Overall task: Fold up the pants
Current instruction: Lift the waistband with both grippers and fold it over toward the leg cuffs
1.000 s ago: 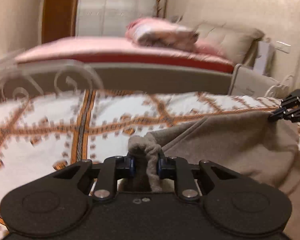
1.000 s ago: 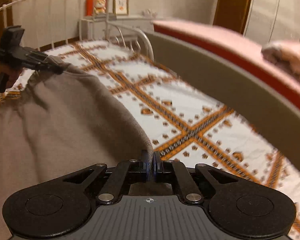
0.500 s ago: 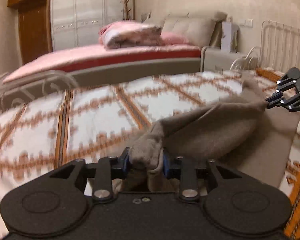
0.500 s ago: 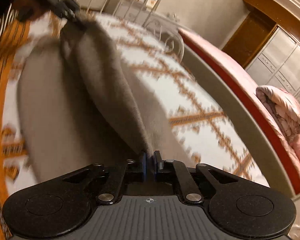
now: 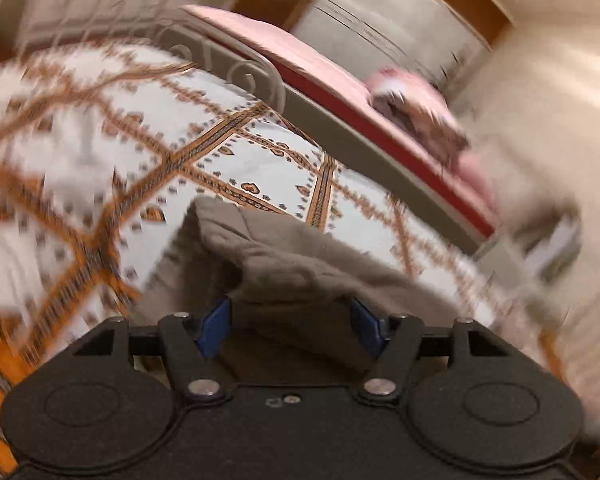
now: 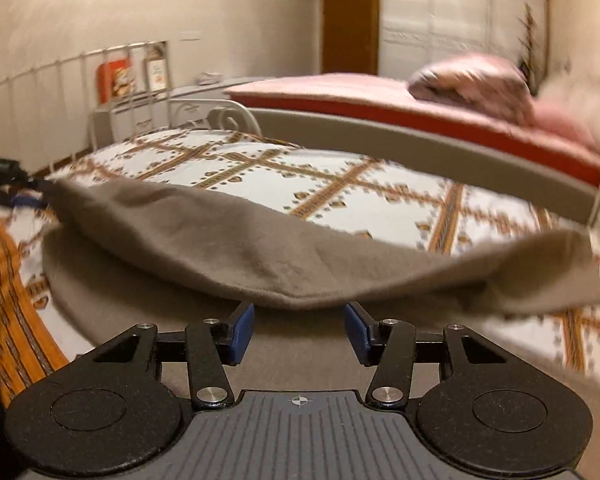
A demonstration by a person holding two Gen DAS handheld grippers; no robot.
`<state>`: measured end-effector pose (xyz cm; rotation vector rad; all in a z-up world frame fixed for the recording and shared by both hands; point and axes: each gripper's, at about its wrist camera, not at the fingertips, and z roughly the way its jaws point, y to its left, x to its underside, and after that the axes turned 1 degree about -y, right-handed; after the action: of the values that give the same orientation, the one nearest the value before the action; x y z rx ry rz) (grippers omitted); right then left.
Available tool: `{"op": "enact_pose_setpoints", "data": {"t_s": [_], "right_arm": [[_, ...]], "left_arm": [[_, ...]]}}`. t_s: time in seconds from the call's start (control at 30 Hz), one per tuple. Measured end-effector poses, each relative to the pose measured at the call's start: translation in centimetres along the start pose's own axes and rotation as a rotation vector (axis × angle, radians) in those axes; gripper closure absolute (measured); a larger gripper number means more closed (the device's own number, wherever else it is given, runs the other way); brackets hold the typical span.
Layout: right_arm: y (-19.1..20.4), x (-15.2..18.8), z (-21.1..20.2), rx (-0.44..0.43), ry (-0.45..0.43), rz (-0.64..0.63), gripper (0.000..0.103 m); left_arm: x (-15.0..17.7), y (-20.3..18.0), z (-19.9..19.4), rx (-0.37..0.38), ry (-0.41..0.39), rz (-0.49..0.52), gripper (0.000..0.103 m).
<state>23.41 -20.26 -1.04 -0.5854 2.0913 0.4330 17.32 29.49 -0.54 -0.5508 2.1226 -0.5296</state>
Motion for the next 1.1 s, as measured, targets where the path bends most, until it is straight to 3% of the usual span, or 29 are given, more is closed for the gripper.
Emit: {"op": "enact_pose_setpoints", "data": {"t_s": [0.17,0.4,0.57,0.77,0.8,0.83,0.87,0.93,1.03,1.1], "right_arm": [[0.3,-0.8,-1.1,0.020,-0.023,0.013,0.052],[-1.4,-0.8,0.4,0.017,0.011,0.193,0.052],[-4.8,-1.0,3.2,-0.033,0.049,0.477,0.052],[-9.9,-0.5,8.3,-0.052,0.112,0.835,0.052],[-10.7,-0.1,9.0,-0.069,0.113,0.888,0.055],[-11.5,0.2,9.6,-0.093,0.111,0.928,0.071],[-11.9,0.1,9.9,-0.105,0.114,0.929,0.098],[-12.0,-0.8,9.1,-0.105,0.085,0.864,0.098],[-10.6,-3.3,4.3,-0.138,-0.092,0.725,0.098],[-10.0,-3.7,1.0,-0.166,-0.180,0.670,0.098]], "left_arm": [[1.5,0.0,0.7,0.020,-0.006,-0.111,0.043],[2.1,1.2,2.3,0.009,-0.014,-0.248,0.043],[2.3,2.5,4.2,-0.030,0.012,-0.330,0.053],[1.8,2.6,4.8,-0.029,0.018,-0.319,0.078],[1.7,2.5,4.8,-0.020,0.018,-0.300,0.081],[1.4,2.3,4.9,-0.011,0.019,-0.268,0.082],[0.8,1.9,5.1,-0.001,0.022,-0.215,0.082],[-1.1,1.4,5.1,0.059,-0.024,-0.125,0.084],[-4.5,0.7,3.7,0.249,-0.162,-0.036,0.084],[-5.3,1.0,3.0,0.347,-0.191,-0.018,0.084]]}}
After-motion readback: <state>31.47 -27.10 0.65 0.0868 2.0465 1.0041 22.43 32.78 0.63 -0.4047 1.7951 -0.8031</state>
